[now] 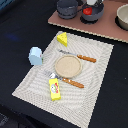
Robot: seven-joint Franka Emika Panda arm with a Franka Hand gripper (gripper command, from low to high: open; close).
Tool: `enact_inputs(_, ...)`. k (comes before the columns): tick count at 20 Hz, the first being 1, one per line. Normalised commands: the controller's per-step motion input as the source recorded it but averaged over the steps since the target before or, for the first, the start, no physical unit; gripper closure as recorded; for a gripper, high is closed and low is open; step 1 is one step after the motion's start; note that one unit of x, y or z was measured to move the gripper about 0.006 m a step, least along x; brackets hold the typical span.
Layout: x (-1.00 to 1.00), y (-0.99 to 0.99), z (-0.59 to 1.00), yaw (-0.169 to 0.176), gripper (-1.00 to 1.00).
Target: Interact with the objects in diverse but meaningful ways.
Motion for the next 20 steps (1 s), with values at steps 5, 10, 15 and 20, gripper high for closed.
enact_inputs(5, 0.14, 0.17, 0.0, -0.06, 1.0)
enact_inputs(10, 0.22, 0.13, 0.0, -0.069, 1.0)
enact_inputs(15, 0.38, 0.29, 0.06, -0.078, -1.0)
enact_inputs(20, 0.47, 0.56, 0.66, -0.068, -1.0)
